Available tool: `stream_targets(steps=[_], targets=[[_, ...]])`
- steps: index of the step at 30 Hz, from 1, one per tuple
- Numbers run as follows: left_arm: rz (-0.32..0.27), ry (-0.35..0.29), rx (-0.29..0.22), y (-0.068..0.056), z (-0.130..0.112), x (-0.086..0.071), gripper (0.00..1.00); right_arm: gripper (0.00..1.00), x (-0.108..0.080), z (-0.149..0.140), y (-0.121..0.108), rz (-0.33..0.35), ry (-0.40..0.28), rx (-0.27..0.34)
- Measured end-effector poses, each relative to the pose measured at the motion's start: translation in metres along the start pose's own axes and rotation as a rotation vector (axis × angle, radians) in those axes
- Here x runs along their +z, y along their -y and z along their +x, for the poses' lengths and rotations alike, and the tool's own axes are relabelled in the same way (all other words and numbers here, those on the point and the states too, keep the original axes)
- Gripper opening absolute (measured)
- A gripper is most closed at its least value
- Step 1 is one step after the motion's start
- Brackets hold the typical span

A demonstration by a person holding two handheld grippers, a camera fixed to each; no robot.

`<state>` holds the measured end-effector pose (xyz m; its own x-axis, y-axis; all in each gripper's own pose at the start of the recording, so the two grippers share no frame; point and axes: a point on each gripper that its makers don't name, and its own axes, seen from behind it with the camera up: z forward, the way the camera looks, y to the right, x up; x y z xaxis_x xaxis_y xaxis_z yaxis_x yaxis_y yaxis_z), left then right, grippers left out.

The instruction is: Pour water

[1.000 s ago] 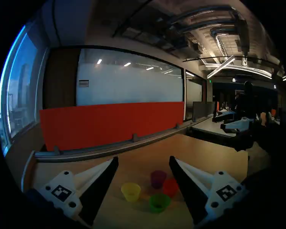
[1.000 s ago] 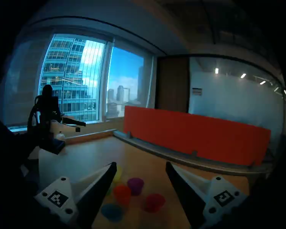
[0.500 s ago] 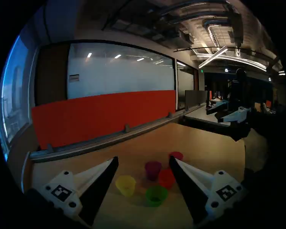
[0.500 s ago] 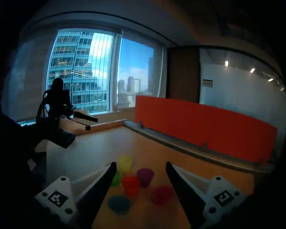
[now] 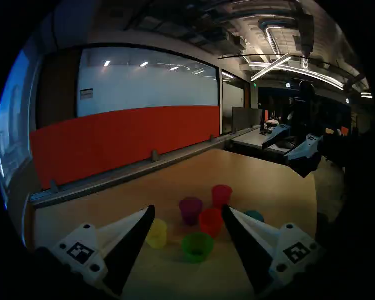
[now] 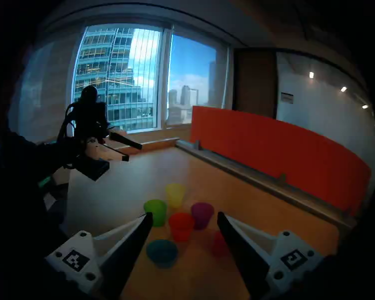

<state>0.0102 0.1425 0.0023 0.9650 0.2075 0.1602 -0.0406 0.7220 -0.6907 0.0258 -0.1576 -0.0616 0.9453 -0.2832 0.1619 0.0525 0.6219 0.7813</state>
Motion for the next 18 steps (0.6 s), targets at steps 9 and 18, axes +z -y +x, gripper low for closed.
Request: stream_targets(steps=[9,18], targets=[[-0.037,0.053,0.006,-0.007,-0.032,0.017,0.99,1.00,0.017,-0.029,0.004,0.048,0.058,-0.019],[-0.082,0.096,0.003,-0.019,-0.061,0.030,0.99,1.00,0.029,-0.063,0.009,0.091,0.129,-0.050]])
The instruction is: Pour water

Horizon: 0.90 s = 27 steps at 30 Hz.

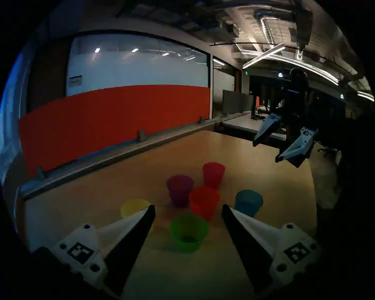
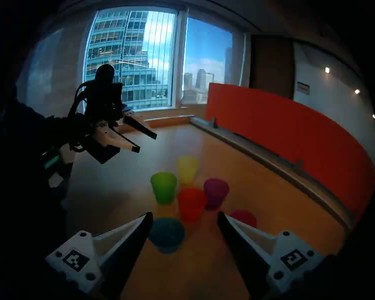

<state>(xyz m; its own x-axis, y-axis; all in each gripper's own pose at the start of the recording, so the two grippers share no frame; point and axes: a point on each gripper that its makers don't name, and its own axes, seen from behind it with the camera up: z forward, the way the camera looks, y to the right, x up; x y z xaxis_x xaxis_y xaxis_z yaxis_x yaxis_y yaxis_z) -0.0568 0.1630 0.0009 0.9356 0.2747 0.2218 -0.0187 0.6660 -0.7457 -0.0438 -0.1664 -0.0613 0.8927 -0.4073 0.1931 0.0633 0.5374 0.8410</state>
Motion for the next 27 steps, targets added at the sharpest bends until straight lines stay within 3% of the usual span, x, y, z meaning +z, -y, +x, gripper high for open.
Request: stream_targets(steps=[11,27], targets=[[-0.029,0.080,-0.005,-0.008,-0.039,0.014,0.99,1.00,0.018,-0.037,0.005,0.046,0.074,-0.026],[-0.035,0.207,-0.008,-0.006,-0.092,0.032,0.99,1.00,0.042,-0.082,0.014,0.097,0.155,-0.034]])
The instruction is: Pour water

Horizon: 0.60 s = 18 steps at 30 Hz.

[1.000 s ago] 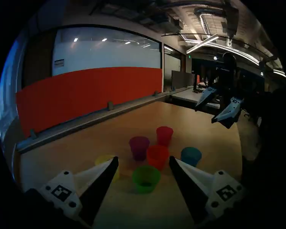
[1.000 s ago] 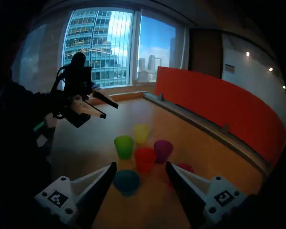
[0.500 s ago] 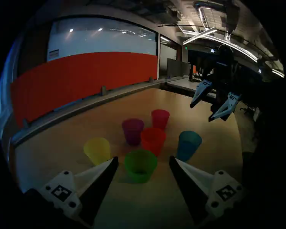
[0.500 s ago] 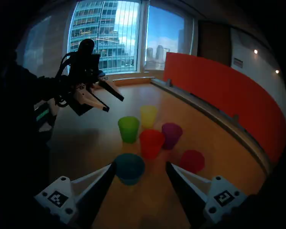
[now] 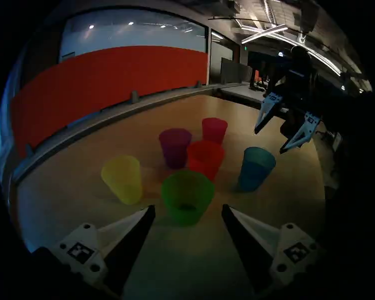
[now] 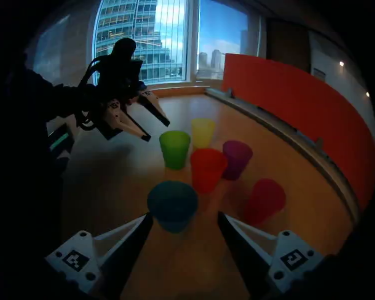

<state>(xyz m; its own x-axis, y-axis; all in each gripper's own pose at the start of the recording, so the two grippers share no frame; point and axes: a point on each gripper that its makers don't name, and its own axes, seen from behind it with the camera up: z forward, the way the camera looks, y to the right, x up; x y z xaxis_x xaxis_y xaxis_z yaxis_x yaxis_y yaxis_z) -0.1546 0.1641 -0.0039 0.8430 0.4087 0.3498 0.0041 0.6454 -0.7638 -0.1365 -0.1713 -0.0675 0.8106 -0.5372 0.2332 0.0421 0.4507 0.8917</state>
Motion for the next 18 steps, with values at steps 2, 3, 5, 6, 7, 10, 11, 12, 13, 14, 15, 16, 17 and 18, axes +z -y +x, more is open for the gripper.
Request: stream_targets(steps=[2,3,5,6,7,10,11,12,13,14,15,16,17,18], targets=[[-0.005,0.011,0.000,0.000,-0.003,0.003,0.99,1.00,0.004,-0.004,0.000,0.005,0.009,-0.002],[-0.007,0.015,0.000,0.000,-0.004,0.005,0.99,1.00,0.005,-0.005,0.001,0.007,0.011,-0.003],[-0.009,0.023,0.003,0.001,-0.007,0.009,1.00,1.00,0.009,-0.007,0.001,0.011,0.013,-0.006],[-0.010,0.026,0.004,0.001,-0.008,0.010,0.99,1.00,0.011,-0.008,0.002,0.013,0.015,-0.007],[-0.011,0.028,0.006,0.001,-0.009,0.012,0.99,1.00,0.013,-0.009,0.002,0.016,0.016,-0.008],[-0.016,0.035,0.011,0.000,-0.011,0.017,0.99,1.00,0.020,-0.012,0.004,0.026,0.022,-0.013],[-0.018,0.037,0.013,0.000,-0.012,0.019,0.99,1.00,0.022,-0.013,0.005,0.030,0.025,-0.015],[-0.020,0.038,0.014,-0.001,-0.011,0.021,0.99,1.00,0.025,-0.014,0.005,0.032,0.027,-0.017],[-0.022,0.039,0.015,-0.001,-0.011,0.023,0.99,1.00,0.027,-0.014,0.006,0.034,0.028,-0.019],[-0.023,0.040,0.017,-0.001,-0.011,0.025,1.00,1.00,0.029,-0.015,0.006,0.036,0.030,-0.022],[-0.024,0.040,0.018,-0.001,-0.010,0.027,1.00,1.00,0.031,-0.015,0.007,0.038,0.030,-0.024],[-0.025,0.039,0.019,-0.001,-0.009,0.028,1.00,1.00,0.033,-0.014,0.007,0.040,0.029,-0.025],[-0.026,0.038,0.021,-0.001,-0.008,0.030,1.00,1.00,0.035,-0.014,0.008,0.043,0.028,-0.026],[-0.027,0.037,0.022,-0.001,-0.008,0.032,0.99,1.00,0.037,-0.014,0.008,0.044,0.028,-0.026]])
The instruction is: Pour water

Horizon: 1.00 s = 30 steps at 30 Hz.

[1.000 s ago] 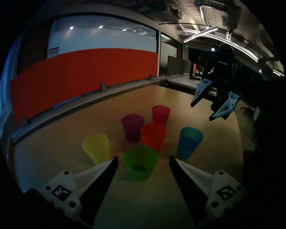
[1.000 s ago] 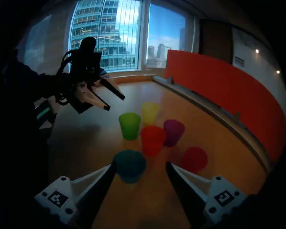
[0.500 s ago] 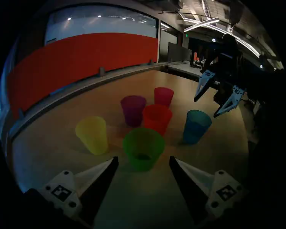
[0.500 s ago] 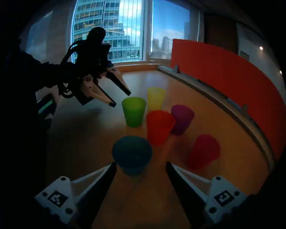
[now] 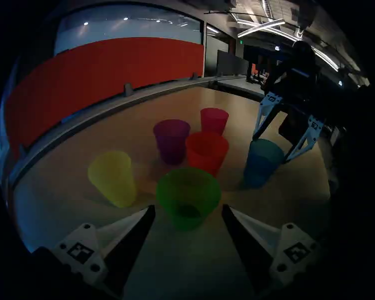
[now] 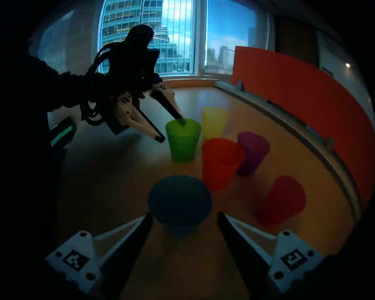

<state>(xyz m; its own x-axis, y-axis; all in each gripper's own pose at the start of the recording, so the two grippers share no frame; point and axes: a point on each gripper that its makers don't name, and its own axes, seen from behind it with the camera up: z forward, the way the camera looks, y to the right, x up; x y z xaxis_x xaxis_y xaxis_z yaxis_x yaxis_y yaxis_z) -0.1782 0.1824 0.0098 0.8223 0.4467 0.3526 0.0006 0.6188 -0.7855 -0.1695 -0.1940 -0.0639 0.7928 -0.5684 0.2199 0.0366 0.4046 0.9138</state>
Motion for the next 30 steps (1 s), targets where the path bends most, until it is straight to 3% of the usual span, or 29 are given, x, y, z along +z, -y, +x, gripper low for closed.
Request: stream_targets(steps=[14,26,28,30], targets=[[-0.022,-0.006,0.012,-0.004,0.010,0.021,0.99,1.00,0.016,0.007,0.005,0.018,-0.012,0.001],[-0.018,0.002,0.021,-0.001,0.010,0.026,0.99,1.00,0.019,0.007,0.004,0.021,-0.013,-0.001],[-0.015,0.005,0.022,0.000,0.009,0.027,0.89,1.00,0.019,0.007,0.004,0.022,-0.014,-0.001],[-0.013,0.007,0.024,0.000,0.009,0.028,0.88,1.00,0.019,0.007,0.003,0.022,-0.015,-0.001]])
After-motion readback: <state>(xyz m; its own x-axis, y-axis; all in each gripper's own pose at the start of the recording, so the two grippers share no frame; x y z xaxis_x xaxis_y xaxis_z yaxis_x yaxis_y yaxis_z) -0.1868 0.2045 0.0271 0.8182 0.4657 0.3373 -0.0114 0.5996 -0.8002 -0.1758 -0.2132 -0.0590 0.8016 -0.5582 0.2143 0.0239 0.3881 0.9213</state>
